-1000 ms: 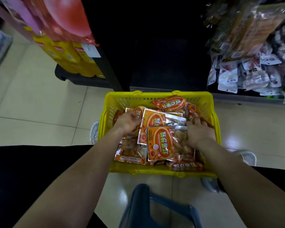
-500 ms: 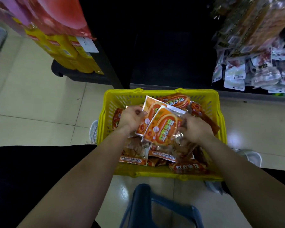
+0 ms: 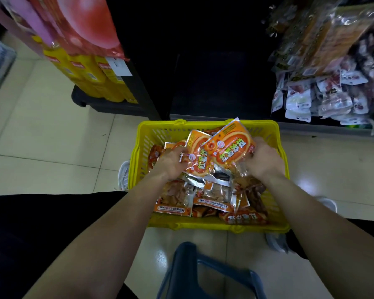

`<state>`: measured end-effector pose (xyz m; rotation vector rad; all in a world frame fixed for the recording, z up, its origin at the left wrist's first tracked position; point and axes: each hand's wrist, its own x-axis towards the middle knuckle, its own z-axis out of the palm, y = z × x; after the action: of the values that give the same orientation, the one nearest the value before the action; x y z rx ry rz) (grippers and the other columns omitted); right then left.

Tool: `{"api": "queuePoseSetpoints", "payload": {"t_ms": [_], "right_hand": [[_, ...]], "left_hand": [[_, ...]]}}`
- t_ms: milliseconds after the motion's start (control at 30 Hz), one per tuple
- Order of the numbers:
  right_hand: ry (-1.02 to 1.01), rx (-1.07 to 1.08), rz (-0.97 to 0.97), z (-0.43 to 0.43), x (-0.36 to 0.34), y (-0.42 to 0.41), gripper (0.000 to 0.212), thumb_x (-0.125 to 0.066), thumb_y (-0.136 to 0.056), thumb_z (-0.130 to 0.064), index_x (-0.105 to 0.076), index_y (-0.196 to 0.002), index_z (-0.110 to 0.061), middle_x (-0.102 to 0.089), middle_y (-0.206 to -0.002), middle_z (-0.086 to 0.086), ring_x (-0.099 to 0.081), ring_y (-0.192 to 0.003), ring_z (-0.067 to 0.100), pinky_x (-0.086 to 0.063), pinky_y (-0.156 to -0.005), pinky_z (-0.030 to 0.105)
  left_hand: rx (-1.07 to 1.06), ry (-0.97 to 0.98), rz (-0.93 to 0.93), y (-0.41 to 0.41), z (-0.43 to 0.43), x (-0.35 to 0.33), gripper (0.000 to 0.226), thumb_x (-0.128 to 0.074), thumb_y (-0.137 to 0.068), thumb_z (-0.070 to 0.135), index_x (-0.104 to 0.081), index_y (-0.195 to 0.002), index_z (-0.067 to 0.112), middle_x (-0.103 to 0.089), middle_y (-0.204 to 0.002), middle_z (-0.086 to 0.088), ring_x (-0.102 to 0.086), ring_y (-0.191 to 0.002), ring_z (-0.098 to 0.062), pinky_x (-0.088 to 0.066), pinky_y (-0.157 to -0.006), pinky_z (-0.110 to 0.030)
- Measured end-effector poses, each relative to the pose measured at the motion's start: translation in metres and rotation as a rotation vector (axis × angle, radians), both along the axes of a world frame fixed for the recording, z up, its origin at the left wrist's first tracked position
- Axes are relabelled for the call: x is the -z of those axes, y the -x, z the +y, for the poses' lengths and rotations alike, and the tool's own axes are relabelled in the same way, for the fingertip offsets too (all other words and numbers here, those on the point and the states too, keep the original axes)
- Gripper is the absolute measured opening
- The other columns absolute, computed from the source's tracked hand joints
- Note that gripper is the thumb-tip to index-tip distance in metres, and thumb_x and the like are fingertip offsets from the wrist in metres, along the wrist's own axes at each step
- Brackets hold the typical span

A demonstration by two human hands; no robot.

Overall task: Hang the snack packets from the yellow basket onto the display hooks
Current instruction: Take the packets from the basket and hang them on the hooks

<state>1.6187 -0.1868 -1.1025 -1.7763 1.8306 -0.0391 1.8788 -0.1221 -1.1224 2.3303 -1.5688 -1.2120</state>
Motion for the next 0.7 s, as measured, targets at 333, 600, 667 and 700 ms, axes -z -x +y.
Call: {"api": "queuePoseSetpoints", "payload": {"t_ms": [333,600,667,700], "right_hand": [[-0.016,0.096,-0.069,-0.009,0.001,0.006,0.024,-0.059,-0.092,-0.032,-0.053,-0.111,-0.018,-0.068,-0.103,0.017,-0.062,-0.098,0.042,-0.047,-0.076,0.041],[-0.051,-0.077,-0.502,-0.019,-0.080,-0.007,0.016,-0.062,-0.092,-0.017,-0.060,-0.094,-0.033,-0.065,-0.081,-0.012,-0.062,-0.076,0.008,-0.043,-0.065,0.026],[-0.043,-0.109,-0.520,-0.021,-0.106,-0.003,0.017,-0.061,-0.093,-0.015,-0.061,-0.093,-0.032,-0.067,-0.077,-0.007,-0.063,-0.070,0.012,-0.045,-0.064,0.029],[-0.037,-0.120,-0.539,-0.021,-0.119,0.000,0.018,-0.062,-0.093,-0.014,-0.061,-0.092,-0.031,-0.068,-0.078,-0.005,-0.064,-0.070,0.014,-0.048,-0.064,0.031]], "left_hand": [[-0.084,0.030,0.105,0.008,-0.017,-0.015,0.030,-0.060,-0.094,0.007,-0.071,-0.119,0.019,-0.071,-0.108,0.002,-0.066,-0.098,-0.014,-0.055,-0.089,-0.026],[0.167,0.262,-0.211,0.012,-0.015,-0.115,0.011,-0.074,-0.086,0.040,-0.074,-0.091,0.030,-0.071,-0.091,0.009,-0.062,-0.089,-0.011,-0.052,-0.077,-0.028],[0.268,0.413,-0.351,0.009,-0.011,-0.138,0.014,-0.072,-0.085,0.049,-0.072,-0.087,0.035,-0.063,-0.095,0.011,-0.055,-0.097,-0.012,-0.050,-0.079,-0.031],[0.314,0.495,-0.393,0.007,-0.010,-0.150,0.015,-0.072,-0.083,0.051,-0.073,-0.087,0.036,-0.056,-0.098,0.011,-0.050,-0.101,-0.014,-0.048,-0.083,-0.033]]}}
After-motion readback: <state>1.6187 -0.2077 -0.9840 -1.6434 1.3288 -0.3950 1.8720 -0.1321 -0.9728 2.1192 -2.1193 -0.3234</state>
